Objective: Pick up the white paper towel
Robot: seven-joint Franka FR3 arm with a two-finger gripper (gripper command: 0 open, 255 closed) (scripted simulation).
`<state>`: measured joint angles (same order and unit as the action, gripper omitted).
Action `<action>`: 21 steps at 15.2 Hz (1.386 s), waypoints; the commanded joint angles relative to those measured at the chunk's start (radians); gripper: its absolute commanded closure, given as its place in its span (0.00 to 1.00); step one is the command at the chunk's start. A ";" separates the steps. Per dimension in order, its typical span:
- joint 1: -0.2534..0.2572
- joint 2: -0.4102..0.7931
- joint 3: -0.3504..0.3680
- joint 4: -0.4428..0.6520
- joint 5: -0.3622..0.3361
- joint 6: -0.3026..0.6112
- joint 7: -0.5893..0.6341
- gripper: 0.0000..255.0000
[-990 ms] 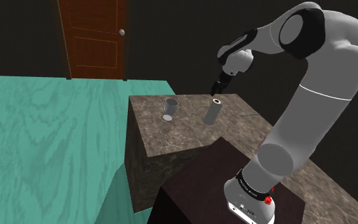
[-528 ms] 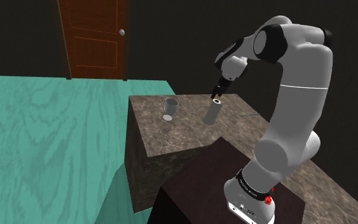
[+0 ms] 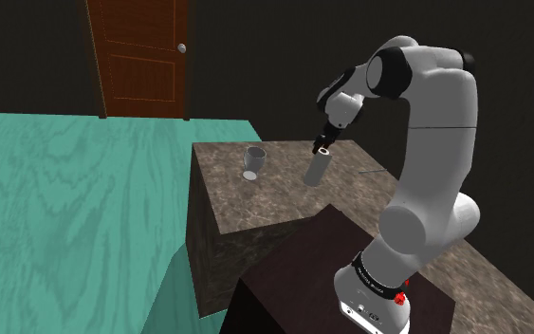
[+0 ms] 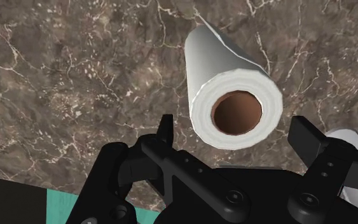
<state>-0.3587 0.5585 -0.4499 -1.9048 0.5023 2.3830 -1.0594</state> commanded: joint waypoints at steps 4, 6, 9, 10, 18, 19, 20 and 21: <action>-0.004 0.012 0.006 0.002 0.008 0.010 -0.006 1.00; -0.004 0.013 0.007 0.002 0.009 0.010 -0.006 1.00; -0.004 0.013 0.007 0.002 0.009 0.010 -0.005 1.00; -0.004 0.013 0.007 0.002 0.008 0.010 -0.005 1.00; 0.016 -0.045 -0.022 0.001 -0.032 -0.041 0.025 1.00; 0.020 -0.054 -0.027 0.002 -0.039 -0.050 0.030 1.00; 0.023 -0.063 -0.031 0.003 -0.046 -0.059 0.035 1.00; 0.026 -0.072 -0.035 0.004 -0.052 -0.068 0.040 1.00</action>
<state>-0.3368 0.4988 -0.4797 -1.8990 0.4581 2.3244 -1.0242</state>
